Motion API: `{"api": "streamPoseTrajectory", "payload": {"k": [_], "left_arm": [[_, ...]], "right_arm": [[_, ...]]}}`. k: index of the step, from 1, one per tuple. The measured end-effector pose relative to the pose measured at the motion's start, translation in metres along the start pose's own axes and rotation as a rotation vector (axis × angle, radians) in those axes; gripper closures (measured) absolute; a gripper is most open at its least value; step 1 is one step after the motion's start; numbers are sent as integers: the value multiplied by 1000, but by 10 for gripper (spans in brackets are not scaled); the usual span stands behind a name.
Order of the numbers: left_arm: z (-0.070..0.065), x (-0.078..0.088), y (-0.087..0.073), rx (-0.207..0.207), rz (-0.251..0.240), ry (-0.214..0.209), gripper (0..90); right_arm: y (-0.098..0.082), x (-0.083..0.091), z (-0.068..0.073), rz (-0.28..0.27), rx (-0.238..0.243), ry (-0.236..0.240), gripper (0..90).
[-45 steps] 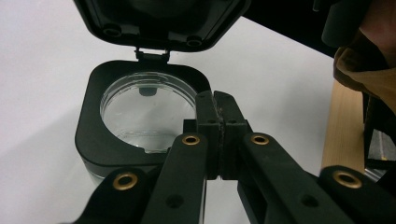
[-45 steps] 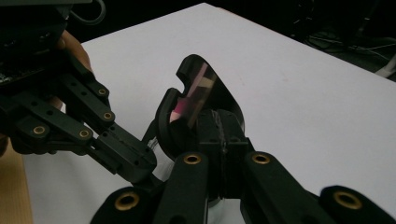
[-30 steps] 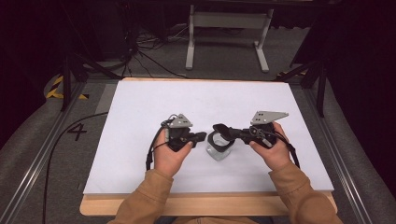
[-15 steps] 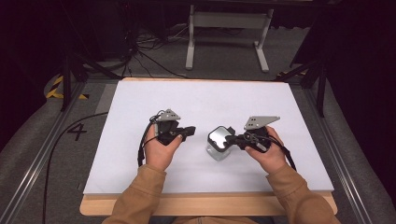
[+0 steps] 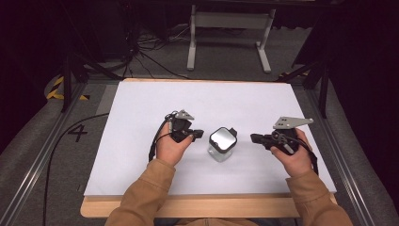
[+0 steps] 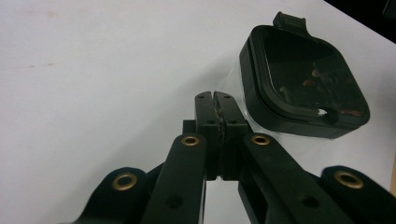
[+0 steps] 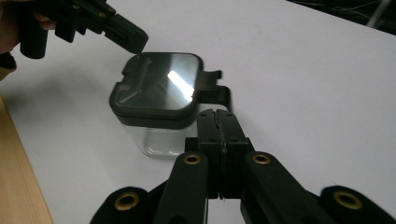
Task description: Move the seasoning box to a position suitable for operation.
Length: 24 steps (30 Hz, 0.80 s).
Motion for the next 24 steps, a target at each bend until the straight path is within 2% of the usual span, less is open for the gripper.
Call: {"api": "streamPoseTrajectory", "payload": {"k": [4,11,13,16,19,23,24], "left_arm": [[0,-15,-3,-6,40,-33,898],[-9,-30,-5,-35,69,-78,882],[-9,-30,-6,-52,88,-63,897],[-11,-30,-8,-44,91,-76,897],[-14,-29,-10,-55,103,-75,897],[-24,-30,-10,-66,101,-105,897],[-27,-30,-11,-75,118,-107,897]], "right_arm": [[-3,20,-19,-31,-47,-42,900],[-3,40,-37,-68,-89,-77,900],[-2,42,-39,-74,-99,-78,900],[-2,43,-41,-75,-101,-75,900],[-1,40,-40,-73,-98,-70,900],[2,37,-38,-72,-91,-62,900],[2,37,-37,-72,-94,-58,900]]}}
Point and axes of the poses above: each handheld gripper's, and its own axes: x roughly backward along the jaws, y roughly out of its top, z roughly to its left, the point moved 10 cm from there along -x, roughly forward along the jaws, and after that the axes turned 14 degrees about -x, right-handed, at the moved point
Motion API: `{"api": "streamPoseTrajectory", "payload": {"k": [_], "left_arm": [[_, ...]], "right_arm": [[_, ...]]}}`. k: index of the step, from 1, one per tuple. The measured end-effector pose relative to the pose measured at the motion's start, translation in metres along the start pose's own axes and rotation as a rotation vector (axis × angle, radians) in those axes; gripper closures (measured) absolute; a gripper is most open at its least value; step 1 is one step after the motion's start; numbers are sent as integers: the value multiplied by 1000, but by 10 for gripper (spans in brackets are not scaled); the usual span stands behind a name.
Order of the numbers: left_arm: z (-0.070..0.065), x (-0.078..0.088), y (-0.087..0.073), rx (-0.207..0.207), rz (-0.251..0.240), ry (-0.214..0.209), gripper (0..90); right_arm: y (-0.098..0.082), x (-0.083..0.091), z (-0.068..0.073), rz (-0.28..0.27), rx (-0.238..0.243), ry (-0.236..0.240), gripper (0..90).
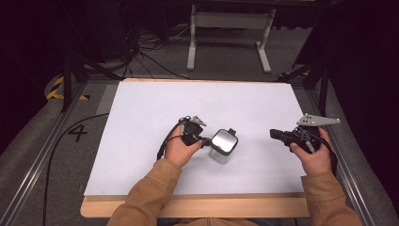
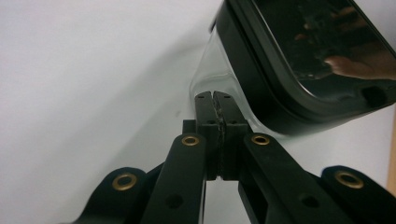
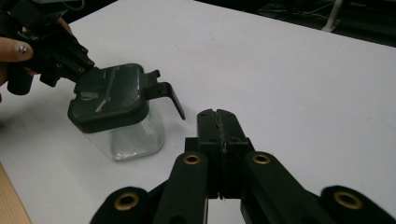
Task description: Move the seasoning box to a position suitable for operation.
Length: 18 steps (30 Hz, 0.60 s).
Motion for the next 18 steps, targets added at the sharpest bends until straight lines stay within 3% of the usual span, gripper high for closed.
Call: {"api": "streamPoseTrajectory", "payload": {"k": [2,5,12,18], "left_arm": [[-6,-1,0,-21,14,-2,897],[-14,-2,-1,-21,24,-24,897],[-37,-4,-7,-60,99,-69,897],[-47,-6,-10,-87,130,-99,895]], "right_arm": [[2,-1,0,-3,7,1,900],[4,-1,1,-5,7,8,900],[7,0,2,-16,13,16,900],[7,1,1,-17,7,13,900]]}}
Point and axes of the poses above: each handheld gripper's, and its own axes: x roughly backward along the jaws, y roughly out of its top, z roughly to its left, the point moved 10 cm from there along -x, roughly forward along the jaws, and after that the axes turned 14 degrees about -x, right-handed, at the moved point
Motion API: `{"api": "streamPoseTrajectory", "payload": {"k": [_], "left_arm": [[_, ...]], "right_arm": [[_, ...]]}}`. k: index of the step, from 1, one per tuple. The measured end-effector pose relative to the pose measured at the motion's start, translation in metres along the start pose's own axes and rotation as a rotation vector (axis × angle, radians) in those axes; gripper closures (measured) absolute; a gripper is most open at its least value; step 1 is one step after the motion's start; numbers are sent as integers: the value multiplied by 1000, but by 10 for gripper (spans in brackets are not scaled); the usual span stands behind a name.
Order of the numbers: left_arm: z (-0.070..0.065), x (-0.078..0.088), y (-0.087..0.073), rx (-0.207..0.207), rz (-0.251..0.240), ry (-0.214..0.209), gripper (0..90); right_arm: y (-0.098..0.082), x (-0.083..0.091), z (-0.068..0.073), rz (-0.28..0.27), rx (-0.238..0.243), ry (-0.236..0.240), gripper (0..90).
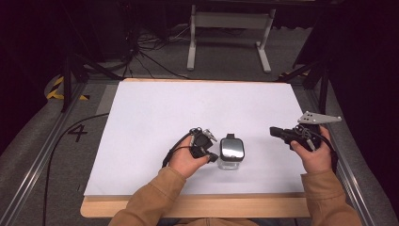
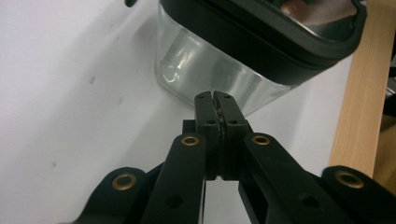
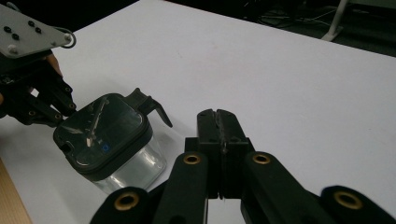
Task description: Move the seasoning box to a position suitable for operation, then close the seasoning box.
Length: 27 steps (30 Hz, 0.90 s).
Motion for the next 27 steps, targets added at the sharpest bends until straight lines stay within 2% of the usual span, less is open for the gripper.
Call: {"api": "streamPoseTrajectory", "payload": {"k": [4,6,10,12,16,19,23,25,26,27], "left_arm": [[-3,0,0,5,-5,-25,894],[-4,1,1,2,-2,-20,879],[-1,12,3,12,-37,-9,845],[6,25,3,12,-58,33,834],[22,55,-1,52,-119,98,826],[37,75,-7,100,-166,149,820],[59,100,-23,141,-178,235,787],[63,106,-26,145,-178,250,781],[69,111,-32,171,-190,272,773],[74,116,-37,179,-183,285,767]], "right_arm": [[0,-1,0,3,6,2,900],[0,-2,1,5,1,4,900],[0,-4,1,9,1,8,900],[2,-4,1,6,1,13,900],[4,-5,-1,4,3,14,900],[3,-4,-2,8,-11,15,900],[4,-1,-6,1,-16,8,900],[4,1,-9,4,-17,2,900],[5,2,-10,4,-23,1,897],[5,3,-13,1,-31,-5,875]]}}
Point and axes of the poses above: each handheld gripper's, and its own axes: x roughly backward along the jaws, y roughly out of its top, z roughly to its left, the point moved 10 cm from there along -x, roughly forward along the jaws, and after that the axes turned 14 degrees about -x, right-handed, at the moved point
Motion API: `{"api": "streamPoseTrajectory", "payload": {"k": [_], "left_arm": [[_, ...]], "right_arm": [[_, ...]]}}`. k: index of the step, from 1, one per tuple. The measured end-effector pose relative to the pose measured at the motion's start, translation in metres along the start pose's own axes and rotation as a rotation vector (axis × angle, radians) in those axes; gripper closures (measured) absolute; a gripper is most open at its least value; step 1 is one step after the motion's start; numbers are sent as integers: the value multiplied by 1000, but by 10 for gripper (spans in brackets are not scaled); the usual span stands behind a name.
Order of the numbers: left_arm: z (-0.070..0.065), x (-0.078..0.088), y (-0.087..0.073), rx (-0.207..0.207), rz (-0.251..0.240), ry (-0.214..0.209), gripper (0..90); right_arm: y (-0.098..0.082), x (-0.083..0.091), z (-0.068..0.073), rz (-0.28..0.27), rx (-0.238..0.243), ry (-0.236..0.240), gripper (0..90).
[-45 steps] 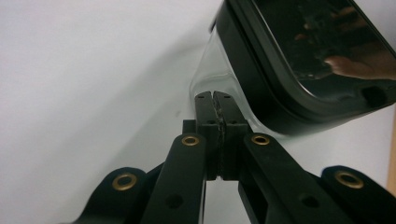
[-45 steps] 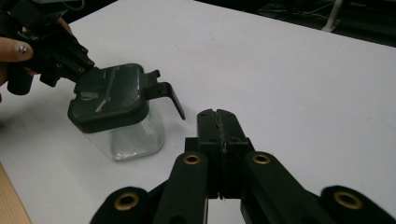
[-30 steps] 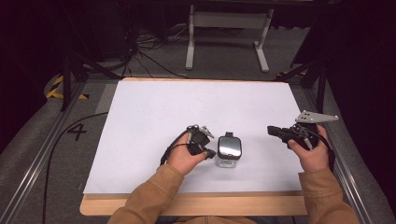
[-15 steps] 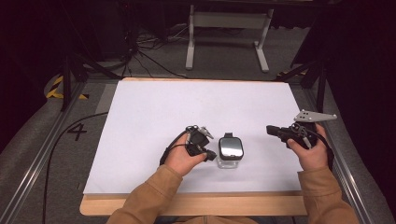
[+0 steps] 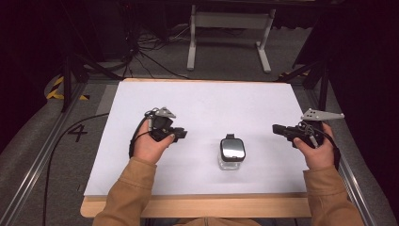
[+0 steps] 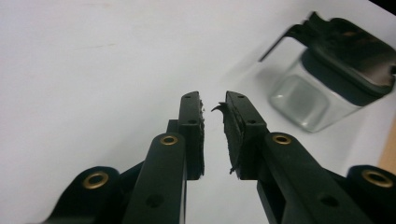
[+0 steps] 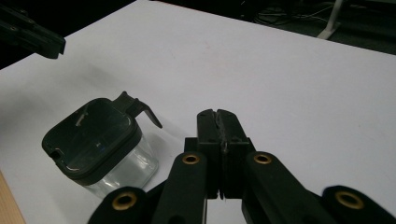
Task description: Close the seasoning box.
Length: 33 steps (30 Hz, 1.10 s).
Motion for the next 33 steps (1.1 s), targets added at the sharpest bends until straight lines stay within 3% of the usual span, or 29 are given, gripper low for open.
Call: {"api": "streamPoseTrajectory", "payload": {"k": [4,10,15,20,26,29,31,33], "left_arm": [[20,8,-14,49,7,46,747],[41,15,-32,108,15,77,722],[52,10,-46,117,59,111,687],[57,-2,-59,106,91,89,669],[60,-12,-68,104,94,65,634],[60,-17,-72,99,104,52,605],[59,-21,-75,95,105,25,590],[59,-24,-78,80,124,23,579]], "right_arm": [[0,1,-11,4,-12,-31,844],[-2,2,-32,17,-45,-81,751],[-10,-3,-57,42,-62,-145,648],[-23,-13,-79,78,-88,-172,577],[-39,-25,-99,122,-93,-209,522],[-45,-31,-103,137,-98,-209,517],[-49,-39,-104,134,-108,-181,500],[-53,-44,-107,149,-84,-199,486]]}}
Point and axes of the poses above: each handheld gripper's, and its own axes: x roughly backward along the jaws, y roughly out of its top, z roughly to its left, the point moved 10 cm from there along -x, roughly forward along the jaws, and after that the axes turned 14 degrees about -x, right-handed, at the moved point
